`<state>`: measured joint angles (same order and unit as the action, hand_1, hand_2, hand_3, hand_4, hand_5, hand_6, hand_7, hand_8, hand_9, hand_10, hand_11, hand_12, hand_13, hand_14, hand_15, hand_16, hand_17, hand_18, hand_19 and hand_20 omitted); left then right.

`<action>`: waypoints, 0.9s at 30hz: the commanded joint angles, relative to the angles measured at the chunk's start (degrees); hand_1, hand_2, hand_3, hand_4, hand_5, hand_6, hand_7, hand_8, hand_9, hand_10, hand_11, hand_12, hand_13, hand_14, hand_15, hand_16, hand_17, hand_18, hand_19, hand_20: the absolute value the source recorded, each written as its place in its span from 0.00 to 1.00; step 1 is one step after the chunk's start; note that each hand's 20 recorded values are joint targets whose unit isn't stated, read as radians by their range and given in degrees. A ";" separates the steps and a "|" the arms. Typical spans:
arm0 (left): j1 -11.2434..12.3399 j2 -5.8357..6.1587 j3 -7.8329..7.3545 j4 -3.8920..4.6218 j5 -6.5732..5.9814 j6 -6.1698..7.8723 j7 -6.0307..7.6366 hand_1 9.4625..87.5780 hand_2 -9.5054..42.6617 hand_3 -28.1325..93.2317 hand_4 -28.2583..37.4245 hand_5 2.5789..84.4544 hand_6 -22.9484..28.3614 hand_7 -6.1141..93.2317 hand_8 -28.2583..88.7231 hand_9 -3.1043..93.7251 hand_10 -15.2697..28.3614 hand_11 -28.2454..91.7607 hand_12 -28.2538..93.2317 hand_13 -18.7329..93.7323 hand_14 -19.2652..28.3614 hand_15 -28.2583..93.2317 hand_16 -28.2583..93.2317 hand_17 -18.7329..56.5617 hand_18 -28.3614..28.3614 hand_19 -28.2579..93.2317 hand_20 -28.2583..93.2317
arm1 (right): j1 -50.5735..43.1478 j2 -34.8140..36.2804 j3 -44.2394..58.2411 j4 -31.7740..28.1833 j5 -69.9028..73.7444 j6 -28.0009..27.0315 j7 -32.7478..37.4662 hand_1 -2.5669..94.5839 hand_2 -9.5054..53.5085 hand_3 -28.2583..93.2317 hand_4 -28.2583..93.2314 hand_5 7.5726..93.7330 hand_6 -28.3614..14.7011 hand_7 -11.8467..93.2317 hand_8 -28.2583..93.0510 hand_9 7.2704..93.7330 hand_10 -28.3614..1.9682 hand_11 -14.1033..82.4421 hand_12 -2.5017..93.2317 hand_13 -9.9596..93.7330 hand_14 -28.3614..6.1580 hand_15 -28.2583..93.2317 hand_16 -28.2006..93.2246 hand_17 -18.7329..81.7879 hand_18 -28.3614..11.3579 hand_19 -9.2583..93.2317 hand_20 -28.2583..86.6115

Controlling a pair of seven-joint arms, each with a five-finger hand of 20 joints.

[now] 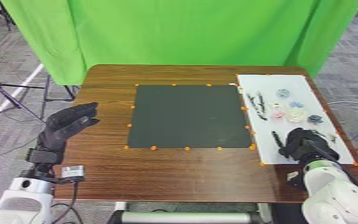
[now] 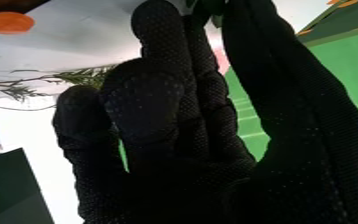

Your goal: Arrange flowers

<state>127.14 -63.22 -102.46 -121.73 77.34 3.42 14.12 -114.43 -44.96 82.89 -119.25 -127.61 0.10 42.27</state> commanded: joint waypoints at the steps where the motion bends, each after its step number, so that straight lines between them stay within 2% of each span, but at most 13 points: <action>1: 0.25 -0.29 0.06 -0.48 0.38 0.05 -0.48 0.30 0.08 0.73 0.21 0.53 0.51 0.21 0.18 0.49 0.71 0.40 0.31 0.55 0.83 0.46 0.20 0.42 0.79 0.42 0.40 | 0.45 -1.13 -3.99 1.32 -2.69 -0.81 0.71 0.59 0.00 0.68 0.13 0.55 0.62 0.47 0.43 0.82 0.57 0.37 0.54 0.92 0.75 0.73 0.52 0.64 0.20 0.92 0.72; 7: 0.34 -0.40 -0.11 -0.62 0.61 -0.27 -0.81 0.30 0.08 0.73 0.21 0.53 0.51 0.21 0.18 0.49 0.71 0.40 0.31 0.55 0.83 0.46 0.20 0.42 0.79 0.41 0.40 | 1.64 -1.32 -6.10 1.75 -1.63 -1.17 0.56 0.62 0.00 0.64 0.16 0.63 0.62 0.41 0.44 0.90 0.59 0.33 0.48 0.97 0.79 0.70 0.52 0.70 0.25 0.94 0.68; 11: 0.28 -0.27 -0.25 -0.63 0.54 -0.43 -1.02 0.30 0.08 0.73 0.21 0.53 0.51 0.21 0.18 0.49 0.71 0.40 0.31 0.55 0.83 0.45 0.20 0.42 0.79 0.41 0.40 | 1.61 -1.17 -5.34 1.22 1.12 -2.09 1.06 0.64 0.00 0.68 0.17 0.71 0.61 0.33 0.44 0.96 0.60 0.28 0.46 1.00 0.81 0.67 0.52 0.74 0.30 0.94 0.65; 14: 0.39 -0.37 -0.35 -0.73 0.50 -0.46 -1.08 0.30 0.08 0.73 0.21 0.53 0.51 0.21 0.18 0.49 0.71 0.40 0.31 0.55 0.83 0.45 0.20 0.42 0.79 0.41 0.40 | 1.84 -1.30 -4.17 0.67 4.53 -4.49 1.54 0.65 0.00 0.70 0.18 0.76 0.59 0.29 0.44 0.97 0.59 0.29 0.43 1.00 0.81 0.67 0.51 0.75 0.30 0.94 0.63; 18: 0.62 -0.54 -0.39 -0.86 0.60 -0.74 -1.31 0.30 0.08 0.73 0.21 0.52 0.51 0.20 0.18 0.49 0.71 0.40 0.31 0.55 0.83 0.45 0.20 0.42 0.79 0.41 0.40 | 1.73 -1.41 -3.25 0.24 7.85 -5.85 2.12 0.66 0.00 0.70 0.20 0.79 0.57 0.27 0.42 0.98 0.58 0.29 0.40 1.00 0.81 0.67 0.49 0.76 0.31 0.94 0.63; 24: 0.49 -0.51 -0.35 -0.81 0.56 -0.59 -1.45 0.30 0.08 0.73 0.21 0.52 0.52 0.20 0.18 0.49 0.71 0.40 0.31 0.55 0.83 0.45 0.20 0.42 0.79 0.41 0.40 | 1.53 -1.34 -3.92 0.55 7.25 -2.60 1.19 0.67 0.00 0.70 0.21 0.80 0.56 0.27 0.42 0.99 0.59 0.33 0.42 1.00 0.82 0.69 0.49 0.77 0.32 0.94 0.63; 27: 0.44 -0.44 -0.40 -0.81 0.60 -0.56 -1.56 0.30 0.08 0.73 0.21 0.52 0.52 0.20 0.18 0.49 0.71 0.39 0.31 0.55 0.83 0.45 0.20 0.42 0.79 0.41 0.40 | 1.78 -0.95 -4.89 0.75 6.38 -0.97 0.73 0.67 0.00 0.69 0.22 0.80 0.56 0.30 0.43 0.99 0.60 0.33 0.45 1.00 0.83 0.70 0.48 0.77 0.32 0.95 0.64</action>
<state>127.22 -63.37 -102.62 -122.08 77.55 3.19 13.22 -110.25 -45.62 81.34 -120.26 -120.33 -2.56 43.45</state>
